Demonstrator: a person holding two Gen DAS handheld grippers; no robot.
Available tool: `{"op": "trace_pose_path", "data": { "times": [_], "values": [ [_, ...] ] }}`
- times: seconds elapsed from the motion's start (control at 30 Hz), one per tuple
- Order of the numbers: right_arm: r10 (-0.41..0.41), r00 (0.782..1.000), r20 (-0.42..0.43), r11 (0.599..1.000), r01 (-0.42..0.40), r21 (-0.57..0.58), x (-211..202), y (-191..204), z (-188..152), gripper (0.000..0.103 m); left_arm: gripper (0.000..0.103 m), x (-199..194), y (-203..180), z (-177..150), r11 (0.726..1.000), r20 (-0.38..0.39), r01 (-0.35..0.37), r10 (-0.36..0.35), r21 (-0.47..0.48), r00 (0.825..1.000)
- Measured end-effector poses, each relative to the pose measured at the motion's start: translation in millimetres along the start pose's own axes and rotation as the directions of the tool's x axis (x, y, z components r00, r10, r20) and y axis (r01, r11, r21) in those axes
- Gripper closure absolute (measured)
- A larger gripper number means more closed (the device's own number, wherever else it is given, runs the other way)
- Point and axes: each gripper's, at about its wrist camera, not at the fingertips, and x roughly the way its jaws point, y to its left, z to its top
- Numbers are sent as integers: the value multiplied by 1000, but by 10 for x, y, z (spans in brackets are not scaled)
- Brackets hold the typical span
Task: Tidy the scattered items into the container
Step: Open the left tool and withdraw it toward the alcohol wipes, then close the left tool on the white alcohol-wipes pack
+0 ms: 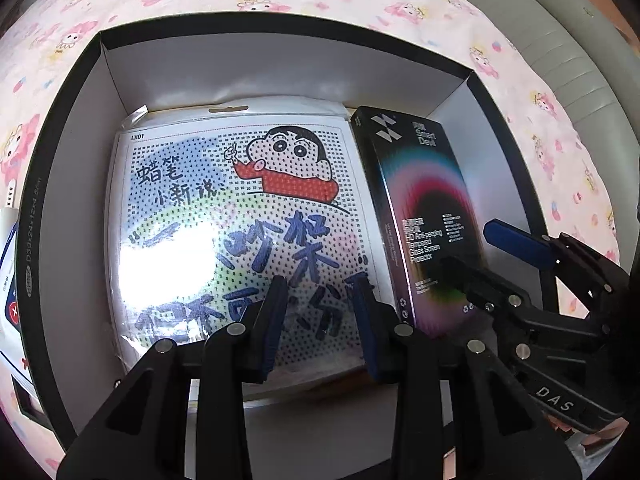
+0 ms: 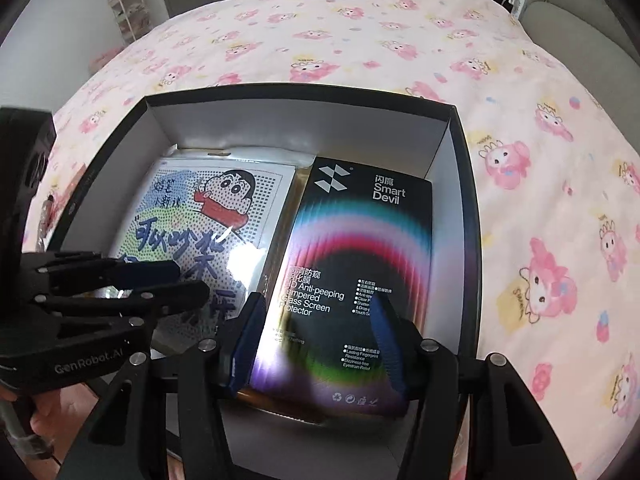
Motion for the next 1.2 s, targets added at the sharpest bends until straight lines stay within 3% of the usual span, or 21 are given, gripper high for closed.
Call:
{"op": "trace_pose_path", "data": {
  "times": [0.2,0.37,0.53,0.63,0.73,0.83,0.9,1.0,1.1,1.2],
  "values": [
    [-102,990,101,992,109,-60,-159,161,-26,53,71,-359,-430,-132,995,144,-36,23,95,989],
    [-98,977,191,995,102,-11,-423,211,-166,53,71,-627,-317,-331,996,178,16,-32,91,984],
    [-137,960,246,986,156,-61,-613,506,-375,57,71,-790,-132,-550,995,193,19,-38,99,980],
    [-69,967,247,996,82,-44,-706,590,-367,59,71,-940,-78,-610,997,219,11,-26,70,975],
    [7,969,248,999,7,-53,-790,749,-251,59,71,-1240,-114,-558,995,262,-97,88,20,961],
    [88,962,257,995,-71,-76,-826,1016,-51,59,68,-1610,410,-737,995,302,-78,95,-67,949],
    [176,954,241,984,-164,-68,-773,1196,102,59,55,-1738,725,-747,983,310,-83,130,-161,942],
    [213,957,195,974,-193,-118,-647,1474,223,59,51,-1749,1047,-777,943,279,-200,273,-265,921],
    [197,968,155,968,-167,-187,-544,1725,315,59,51,-1718,1359,-820,922,225,-194,278,-334,934],
    [290,952,100,943,-266,-199,-465,1931,357,59,52,-1586,1549,-771,883,186,-138,243,-448,952]
  ]
}}
